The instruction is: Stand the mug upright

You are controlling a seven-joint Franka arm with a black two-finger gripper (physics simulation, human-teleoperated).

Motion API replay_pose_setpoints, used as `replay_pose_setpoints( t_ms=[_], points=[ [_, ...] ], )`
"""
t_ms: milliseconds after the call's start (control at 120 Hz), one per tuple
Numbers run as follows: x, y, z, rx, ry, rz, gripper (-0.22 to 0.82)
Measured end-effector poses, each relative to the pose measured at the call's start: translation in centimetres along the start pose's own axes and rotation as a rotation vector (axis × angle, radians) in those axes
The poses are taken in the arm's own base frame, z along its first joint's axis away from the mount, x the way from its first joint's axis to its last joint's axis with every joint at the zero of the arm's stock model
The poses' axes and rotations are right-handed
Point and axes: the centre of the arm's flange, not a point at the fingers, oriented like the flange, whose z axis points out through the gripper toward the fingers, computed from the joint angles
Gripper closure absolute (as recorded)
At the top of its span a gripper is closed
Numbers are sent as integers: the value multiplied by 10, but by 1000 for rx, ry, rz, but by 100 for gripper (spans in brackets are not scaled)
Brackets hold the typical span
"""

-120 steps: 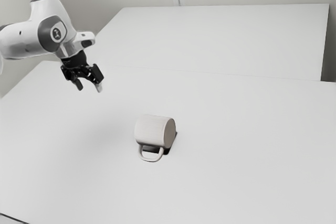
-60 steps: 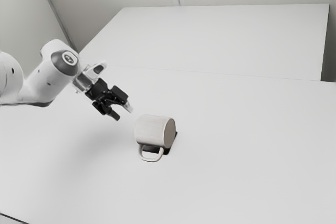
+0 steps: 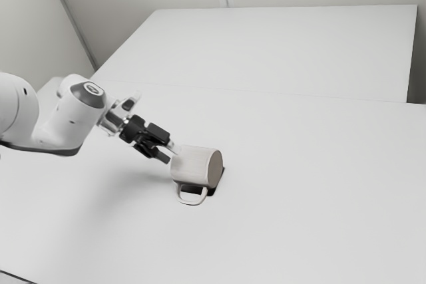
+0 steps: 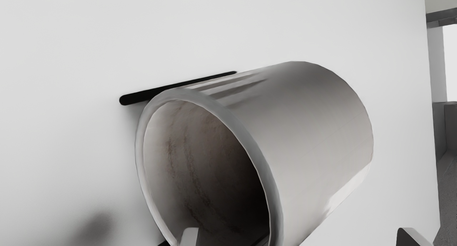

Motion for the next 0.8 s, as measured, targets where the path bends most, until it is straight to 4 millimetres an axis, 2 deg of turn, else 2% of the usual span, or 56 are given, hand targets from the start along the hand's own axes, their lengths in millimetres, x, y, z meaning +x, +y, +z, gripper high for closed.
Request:
replay_pose_setpoints(
  t_ms=[358,508,692,800],
  points=[
    [-4,4,29,-76,17,61,2],
    [-2,11,31,-92,30,92,20],
    [-1,17,33,-111,34,124,53],
    [1,23,36,-135,43,137,64]
  ],
)
